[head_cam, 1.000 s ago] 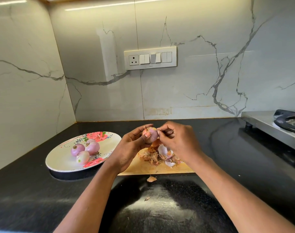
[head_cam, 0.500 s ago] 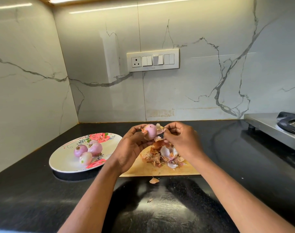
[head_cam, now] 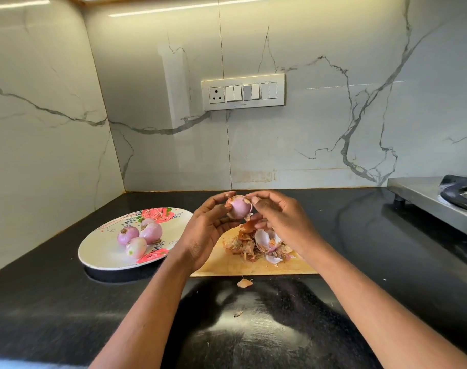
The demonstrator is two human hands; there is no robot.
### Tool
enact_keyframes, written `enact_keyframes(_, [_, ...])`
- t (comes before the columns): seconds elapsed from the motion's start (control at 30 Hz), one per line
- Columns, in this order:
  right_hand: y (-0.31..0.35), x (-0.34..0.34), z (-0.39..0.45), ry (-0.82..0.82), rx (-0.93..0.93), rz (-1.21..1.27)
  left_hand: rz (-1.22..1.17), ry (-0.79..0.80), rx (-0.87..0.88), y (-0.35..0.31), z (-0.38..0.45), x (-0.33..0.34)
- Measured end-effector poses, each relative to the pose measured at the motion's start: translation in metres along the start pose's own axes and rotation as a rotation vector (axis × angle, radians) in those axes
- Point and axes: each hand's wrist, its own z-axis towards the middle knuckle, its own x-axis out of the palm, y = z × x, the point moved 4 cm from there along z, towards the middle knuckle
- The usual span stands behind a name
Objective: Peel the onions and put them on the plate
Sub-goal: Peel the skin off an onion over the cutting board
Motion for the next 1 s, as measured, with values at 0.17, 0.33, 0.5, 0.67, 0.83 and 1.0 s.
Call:
enact_keyframes(0.17, [-0.0034, -0.0032, 0.0001, -0.042, 0.016, 0.016, 0.028, 0.049, 0.001, 0.0019, -0.001, 0.0041])
enact_keyframes(0.33, [-0.0056, -0.003, 0.0018, -0.029, 0.034, 0.149, 0.096, 0.032, 0.027, -0.0001, -0.0026, 0.0032])
enact_keyframes(0.5, [-0.0056, -0.0026, 0.003, -0.033, 0.086, 0.148, 0.132, 0.034, 0.038, 0.0019, -0.0025, 0.0005])
enact_keyframes(0.67, [-0.0053, -0.0016, 0.0011, 0.011, 0.092, 0.142, 0.189, 0.051, 0.029, -0.0019, -0.0056, 0.003])
enact_keyframes(0.83, [-0.0094, -0.0033, 0.0022, -0.007, 0.135, 0.194, 0.099, 0.063, 0.013, -0.0011, -0.0054, 0.0035])
enact_keyframes(1.0, [-0.0066, -0.0049, 0.0009, -0.001, 0.152, 0.188, 0.104, 0.085, -0.007, 0.0015, -0.0036, 0.0029])
